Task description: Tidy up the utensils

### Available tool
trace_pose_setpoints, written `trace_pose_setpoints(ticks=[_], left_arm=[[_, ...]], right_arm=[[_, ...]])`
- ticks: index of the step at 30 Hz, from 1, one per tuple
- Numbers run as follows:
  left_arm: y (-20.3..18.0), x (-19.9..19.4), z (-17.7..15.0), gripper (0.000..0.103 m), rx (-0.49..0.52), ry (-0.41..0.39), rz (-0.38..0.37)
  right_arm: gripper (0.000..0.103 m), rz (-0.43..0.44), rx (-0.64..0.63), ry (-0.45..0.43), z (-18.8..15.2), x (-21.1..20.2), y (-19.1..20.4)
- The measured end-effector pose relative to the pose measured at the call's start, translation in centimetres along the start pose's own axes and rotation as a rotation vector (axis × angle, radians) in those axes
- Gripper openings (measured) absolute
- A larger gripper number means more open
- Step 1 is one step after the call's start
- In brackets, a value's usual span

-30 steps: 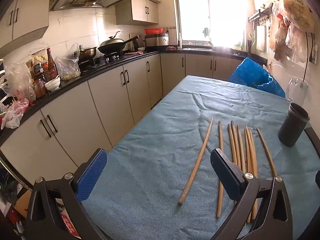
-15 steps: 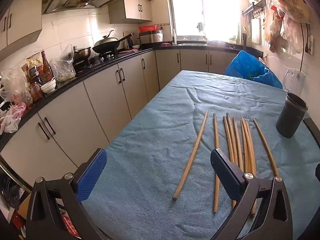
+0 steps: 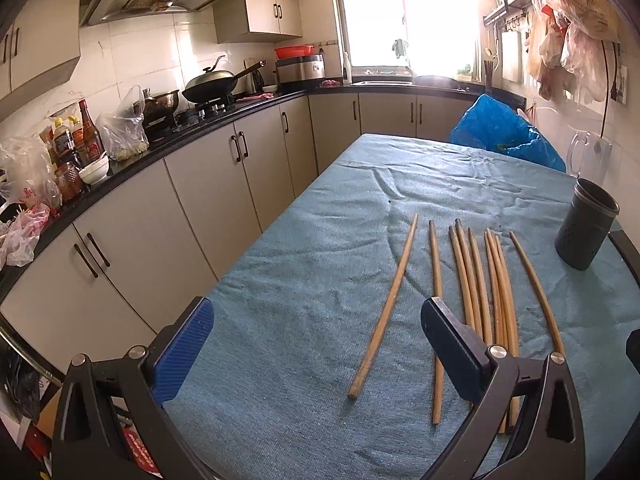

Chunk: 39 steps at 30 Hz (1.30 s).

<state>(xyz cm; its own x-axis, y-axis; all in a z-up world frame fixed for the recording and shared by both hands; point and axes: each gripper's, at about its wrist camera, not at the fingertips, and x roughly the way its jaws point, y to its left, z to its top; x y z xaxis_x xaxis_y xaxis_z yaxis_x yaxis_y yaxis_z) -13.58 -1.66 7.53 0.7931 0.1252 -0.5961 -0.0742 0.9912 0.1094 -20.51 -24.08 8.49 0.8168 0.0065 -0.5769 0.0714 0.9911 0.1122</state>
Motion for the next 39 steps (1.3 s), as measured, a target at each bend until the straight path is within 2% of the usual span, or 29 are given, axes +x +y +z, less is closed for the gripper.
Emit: trace_pose_setpoints(ticks=[7, 24, 30, 35, 37, 39], left_arm=[[-0.2, 0.6, -0.1, 0.103, 0.011, 0.013, 0.003], [-0.7, 1.6, -0.3, 0.103, 0.02, 0.04, -0.002], [-0.8, 1.3, -0.1, 0.103, 0.028, 0.04, -0.029], [-0.6, 2.2, 0.9, 0.103, 0.046, 0.105, -0.15], [-0.3, 3.1, 1.9, 0.094, 0.043, 0.154, -0.203], [-0.1, 4.4, 2.9, 0.075, 0.033, 0.219, -0.262]], right_arm=[[0.08, 0.027, -0.005, 0.036, 0.3, 1.1, 0.0], [0.073, 0.037, -0.012, 0.048, 1.5, 2.2, -0.3], [0.073, 0.033, -0.003, 0.052, 1.8, 2.2, -0.2], [0.072, 0.035, -0.004, 0.08, 1.9, 2.6, -0.5], [0.069, 0.036, 0.003, 0.092, 2.0, 2.8, -0.8], [0.069, 0.032, 0.021, 0.095, 2.1, 2.8, -1.3]])
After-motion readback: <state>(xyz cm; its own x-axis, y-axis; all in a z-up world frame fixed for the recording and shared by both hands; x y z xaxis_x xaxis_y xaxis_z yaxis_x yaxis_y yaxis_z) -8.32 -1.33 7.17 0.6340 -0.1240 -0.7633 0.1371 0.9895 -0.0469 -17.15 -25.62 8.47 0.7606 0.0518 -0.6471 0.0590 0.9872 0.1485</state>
